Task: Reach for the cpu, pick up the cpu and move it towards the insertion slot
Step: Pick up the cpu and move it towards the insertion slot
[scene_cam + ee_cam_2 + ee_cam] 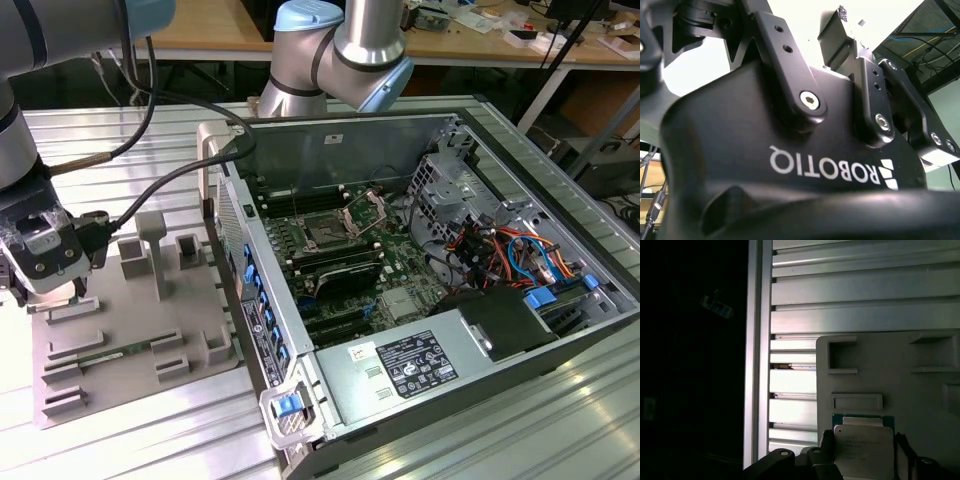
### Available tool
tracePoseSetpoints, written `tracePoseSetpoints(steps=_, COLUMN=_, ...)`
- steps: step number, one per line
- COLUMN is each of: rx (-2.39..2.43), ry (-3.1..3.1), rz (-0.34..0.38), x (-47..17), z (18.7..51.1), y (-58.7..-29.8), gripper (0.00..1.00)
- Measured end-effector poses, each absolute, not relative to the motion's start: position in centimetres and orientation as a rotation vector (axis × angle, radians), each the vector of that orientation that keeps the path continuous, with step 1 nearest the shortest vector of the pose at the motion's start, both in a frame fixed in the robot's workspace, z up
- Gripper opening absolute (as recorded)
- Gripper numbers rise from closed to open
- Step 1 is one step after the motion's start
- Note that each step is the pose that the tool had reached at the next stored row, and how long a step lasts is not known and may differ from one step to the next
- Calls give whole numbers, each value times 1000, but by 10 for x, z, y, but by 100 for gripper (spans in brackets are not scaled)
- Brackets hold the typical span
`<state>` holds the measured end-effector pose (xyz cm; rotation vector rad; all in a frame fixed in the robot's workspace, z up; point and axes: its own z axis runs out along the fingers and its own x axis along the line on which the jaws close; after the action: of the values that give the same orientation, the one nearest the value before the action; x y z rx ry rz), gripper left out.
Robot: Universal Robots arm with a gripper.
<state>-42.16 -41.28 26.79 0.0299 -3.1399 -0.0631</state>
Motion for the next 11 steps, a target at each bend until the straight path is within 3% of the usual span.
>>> tracePoseSetpoints(steps=11, rx=30, ry=-3140, rz=-63, x=-422, z=272, y=-413, gripper=55)
